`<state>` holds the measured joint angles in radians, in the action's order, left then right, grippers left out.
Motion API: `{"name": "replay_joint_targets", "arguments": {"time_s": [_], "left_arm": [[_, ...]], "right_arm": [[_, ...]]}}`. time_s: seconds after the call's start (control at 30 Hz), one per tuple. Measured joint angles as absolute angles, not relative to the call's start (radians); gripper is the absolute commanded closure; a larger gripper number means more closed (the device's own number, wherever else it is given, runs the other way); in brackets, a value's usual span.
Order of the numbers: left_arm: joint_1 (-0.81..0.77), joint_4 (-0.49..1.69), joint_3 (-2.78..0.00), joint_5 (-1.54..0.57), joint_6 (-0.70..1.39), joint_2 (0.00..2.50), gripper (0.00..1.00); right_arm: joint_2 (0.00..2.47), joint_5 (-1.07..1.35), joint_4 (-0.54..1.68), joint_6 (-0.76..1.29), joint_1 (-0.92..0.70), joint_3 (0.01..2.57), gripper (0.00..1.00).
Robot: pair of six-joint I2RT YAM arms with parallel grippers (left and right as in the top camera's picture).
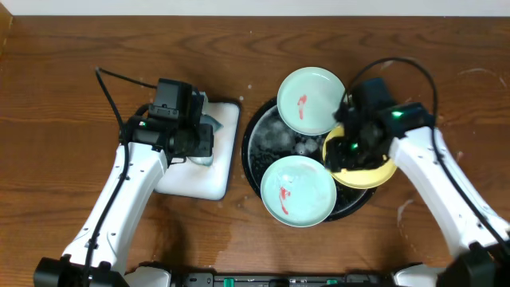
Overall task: Clean dirty plates on tray and stack at the side
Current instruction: 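Carry the foamy sponge with left gripper to the near pale green plate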
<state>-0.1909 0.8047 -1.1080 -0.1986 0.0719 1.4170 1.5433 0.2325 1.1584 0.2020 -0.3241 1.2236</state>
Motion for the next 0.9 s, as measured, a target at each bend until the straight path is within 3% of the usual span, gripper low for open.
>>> {"name": "replay_joint_targets", "arguments": {"time_s": [0.17,0.37,0.6,0.73,0.9], "left_arm": [[-0.191,0.841,-1.108,-0.229,0.079,1.417,0.92],[-0.191,0.875,-1.108,-0.238,0.080,1.412,0.93],[-0.191,0.880,-1.108,-0.276,0.082,1.383,0.92],[-0.203,0.879,-1.108,-0.287,0.082,1.378,0.93],[-0.242,0.879,-1.108,-0.290,0.082,1.378,0.93]], "right_arm": [[1.637,0.229,1.139,0.222,-0.358,1.132,0.53],[1.701,0.162,1.079,0.286,-0.361,1.060,0.53],[1.701,0.162,0.957,0.334,-0.361,0.974,0.75],[1.701,0.167,0.884,0.375,-0.361,0.921,0.96],[1.689,0.191,0.797,0.418,-0.361,0.915,0.99]]}}
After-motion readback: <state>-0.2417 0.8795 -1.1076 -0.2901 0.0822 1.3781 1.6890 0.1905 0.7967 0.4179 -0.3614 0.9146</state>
